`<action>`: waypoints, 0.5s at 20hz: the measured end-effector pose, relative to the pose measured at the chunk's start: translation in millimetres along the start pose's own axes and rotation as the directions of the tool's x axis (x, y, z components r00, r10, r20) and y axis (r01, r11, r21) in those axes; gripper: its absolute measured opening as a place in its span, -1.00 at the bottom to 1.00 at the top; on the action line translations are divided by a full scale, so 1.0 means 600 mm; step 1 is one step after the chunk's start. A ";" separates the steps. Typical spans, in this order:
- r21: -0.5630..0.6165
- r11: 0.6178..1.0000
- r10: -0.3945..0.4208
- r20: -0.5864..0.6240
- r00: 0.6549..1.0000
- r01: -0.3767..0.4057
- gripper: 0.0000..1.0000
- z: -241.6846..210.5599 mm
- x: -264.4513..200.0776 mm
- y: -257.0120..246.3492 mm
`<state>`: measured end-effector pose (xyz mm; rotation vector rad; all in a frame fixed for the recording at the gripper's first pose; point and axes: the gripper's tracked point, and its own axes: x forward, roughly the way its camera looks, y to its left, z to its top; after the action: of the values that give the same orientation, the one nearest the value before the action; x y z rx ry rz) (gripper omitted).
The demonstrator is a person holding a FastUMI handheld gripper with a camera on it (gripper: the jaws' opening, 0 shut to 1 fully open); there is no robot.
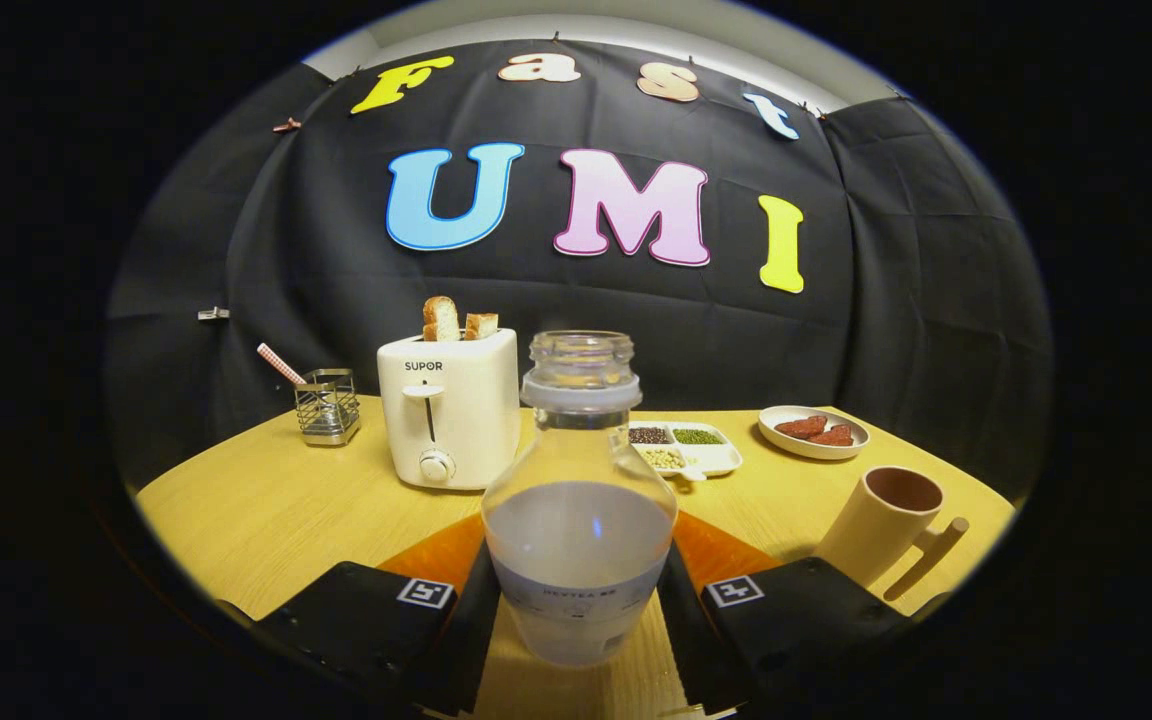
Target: Take the bottle from table, then pour the juice into the cup, finally place the bottle on the coaster
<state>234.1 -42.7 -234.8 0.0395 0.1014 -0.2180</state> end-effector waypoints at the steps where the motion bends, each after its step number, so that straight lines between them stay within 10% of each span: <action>1: 0.004 1.000 0.027 0.010 1.000 -0.027 0.50 0.009 -0.005 0.009; 10: 0.156 0.978 0.136 0.006 0.991 -0.136 0.43 0.060 -0.036 0.014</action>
<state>218.6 -31.7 -196.8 0.2029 0.0863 -0.0885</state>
